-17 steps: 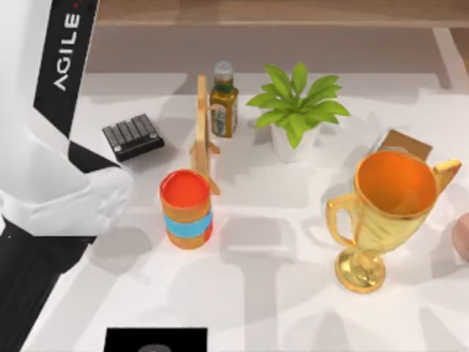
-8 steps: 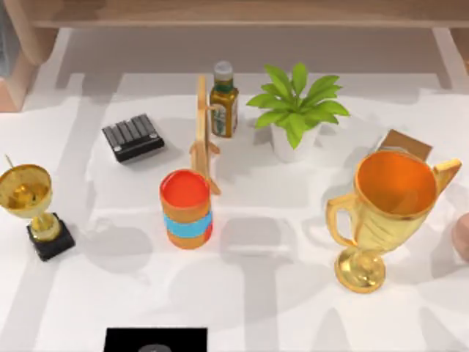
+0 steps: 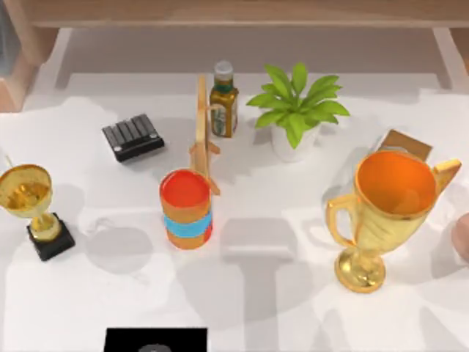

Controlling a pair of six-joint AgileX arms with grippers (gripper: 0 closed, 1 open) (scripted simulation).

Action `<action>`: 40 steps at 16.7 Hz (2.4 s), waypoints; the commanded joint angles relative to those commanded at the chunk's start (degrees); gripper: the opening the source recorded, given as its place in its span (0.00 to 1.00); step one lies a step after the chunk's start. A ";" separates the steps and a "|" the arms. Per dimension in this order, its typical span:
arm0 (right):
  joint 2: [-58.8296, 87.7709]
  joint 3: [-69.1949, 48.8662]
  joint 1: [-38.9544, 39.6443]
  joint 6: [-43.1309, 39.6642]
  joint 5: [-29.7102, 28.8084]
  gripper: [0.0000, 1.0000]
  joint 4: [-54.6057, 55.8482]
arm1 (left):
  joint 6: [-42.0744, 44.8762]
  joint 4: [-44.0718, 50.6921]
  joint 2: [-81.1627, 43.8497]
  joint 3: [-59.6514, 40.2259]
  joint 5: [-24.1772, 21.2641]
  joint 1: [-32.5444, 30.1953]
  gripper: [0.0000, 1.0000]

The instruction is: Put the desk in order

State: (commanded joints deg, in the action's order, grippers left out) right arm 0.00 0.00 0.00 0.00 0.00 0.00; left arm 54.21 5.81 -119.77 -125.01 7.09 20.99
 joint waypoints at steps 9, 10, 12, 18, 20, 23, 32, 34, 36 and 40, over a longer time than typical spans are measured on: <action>0.00 0.00 0.00 0.00 0.00 1.00 0.00 | 30.24 -24.42 7.67 51.74 -19.13 19.71 0.00; 0.00 0.00 0.00 0.00 0.00 1.00 0.00 | 32.87 -27.05 8.36 55.81 -21.57 19.88 0.00; 0.00 0.00 0.00 0.00 0.00 1.00 0.00 | 37.46 -32.24 9.80 62.35 -26.55 18.72 0.00; 0.00 0.00 0.00 0.00 0.00 1.00 0.00 | 45.27 -42.82 11.33 71.57 -37.78 9.61 0.00; 0.00 0.00 0.00 0.00 0.00 1.00 0.00 | 45.70 -43.45 11.17 72.03 -38.57 8.60 0.00; 0.00 0.00 0.00 0.00 0.00 1.00 0.00 | 45.70 -43.45 11.17 72.03 -38.57 8.60 0.00; 0.00 0.00 0.00 0.00 0.00 1.00 0.00 | 44.94 -43.02 6.74 66.31 -36.58 6.65 0.00; 0.00 0.00 0.00 0.00 0.00 1.00 0.00 | 44.87 -42.85 5.99 65.80 -36.40 6.24 0.00; 0.00 0.00 0.00 0.00 0.00 1.00 0.00 | 44.87 -42.85 5.99 65.80 -36.40 6.24 0.00; 0.00 0.00 0.00 0.00 0.00 1.00 0.00 | 44.87 -42.85 5.99 65.80 -36.40 6.24 0.23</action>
State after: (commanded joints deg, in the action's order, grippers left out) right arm 0.00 0.00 0.00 0.00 0.00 0.00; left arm 99.08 -37.04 -113.78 -59.21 -29.31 27.23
